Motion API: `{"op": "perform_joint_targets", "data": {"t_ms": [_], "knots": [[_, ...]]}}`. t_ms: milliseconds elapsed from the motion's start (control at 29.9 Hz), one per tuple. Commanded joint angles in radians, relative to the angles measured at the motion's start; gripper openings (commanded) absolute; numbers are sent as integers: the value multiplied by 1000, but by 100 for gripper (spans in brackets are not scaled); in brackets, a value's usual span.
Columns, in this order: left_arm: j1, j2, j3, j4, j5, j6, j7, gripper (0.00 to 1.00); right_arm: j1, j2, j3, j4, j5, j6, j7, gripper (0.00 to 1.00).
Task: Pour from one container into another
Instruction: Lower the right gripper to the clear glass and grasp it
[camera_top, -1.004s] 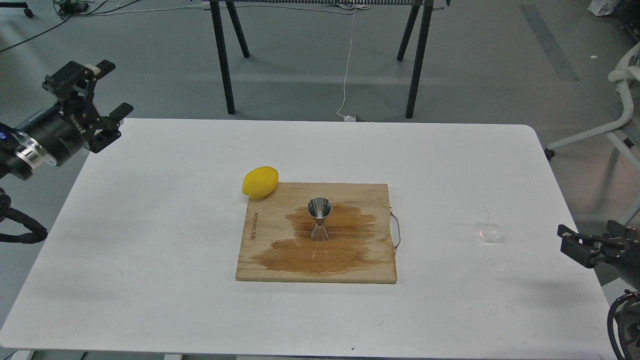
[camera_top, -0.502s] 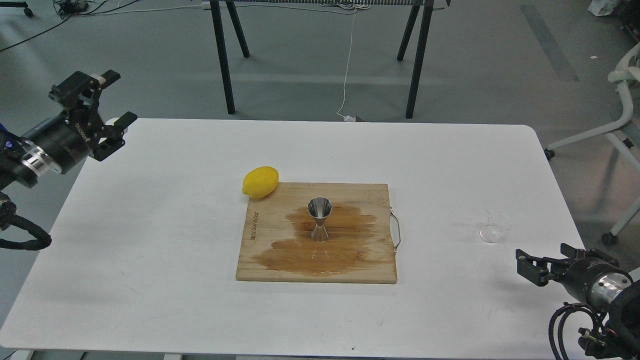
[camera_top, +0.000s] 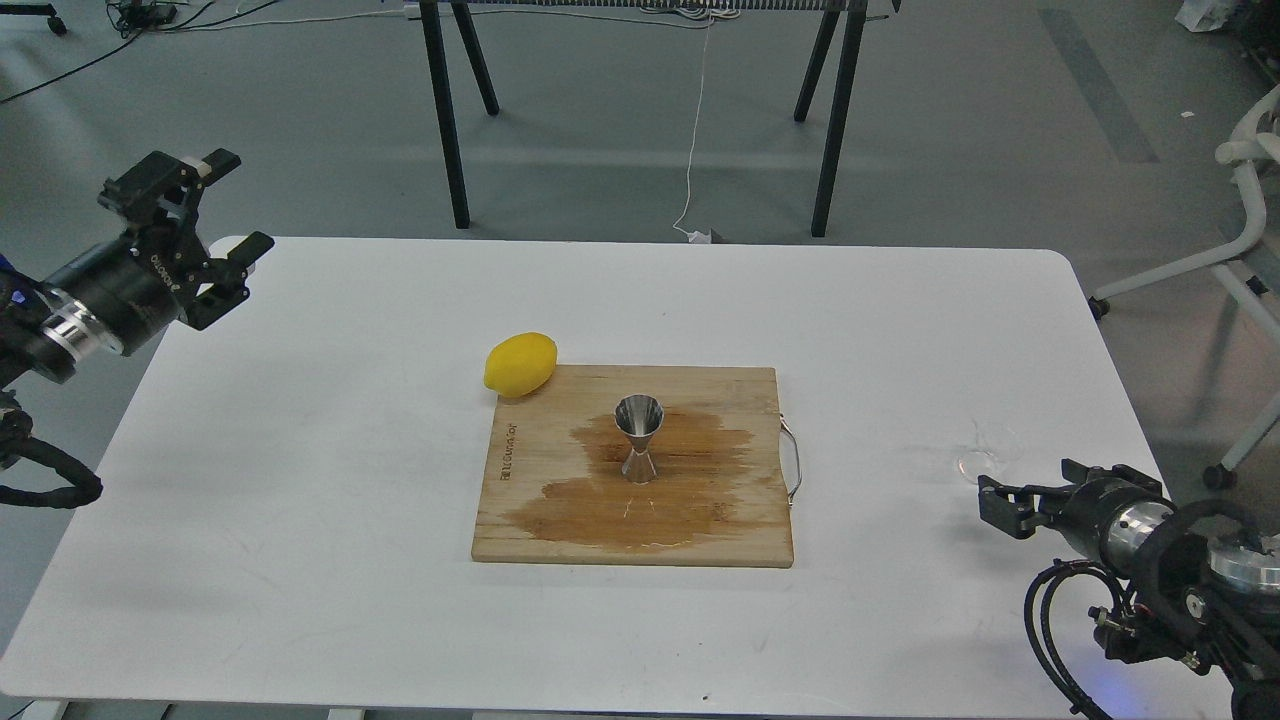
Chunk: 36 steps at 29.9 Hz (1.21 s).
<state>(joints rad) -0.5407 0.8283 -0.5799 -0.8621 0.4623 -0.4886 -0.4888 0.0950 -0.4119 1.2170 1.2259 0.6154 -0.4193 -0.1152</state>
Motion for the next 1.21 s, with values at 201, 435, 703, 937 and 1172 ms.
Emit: {"op": "perform_joint_targets", "data": {"t_ms": [201,435,703,937,1172], "knots": [[5,-1,-2,0,-2,0,0,99,38,65,7,-55,-16,16,2,97],[5,-1,-2,0,-4,0,0,99,75,79,16,-97,-20,16,3,97],[7,-12,-3,15,-5,0,0,99,100,93,16,-121,-22,16,6,94],[5,-20,-3,17,-5,0,0,99,118,110,12,-140,-42,16,6,81],[7,-20,-3,29,-5,0,0,99,120,116,10,-138,-43,16,12,62]]}}
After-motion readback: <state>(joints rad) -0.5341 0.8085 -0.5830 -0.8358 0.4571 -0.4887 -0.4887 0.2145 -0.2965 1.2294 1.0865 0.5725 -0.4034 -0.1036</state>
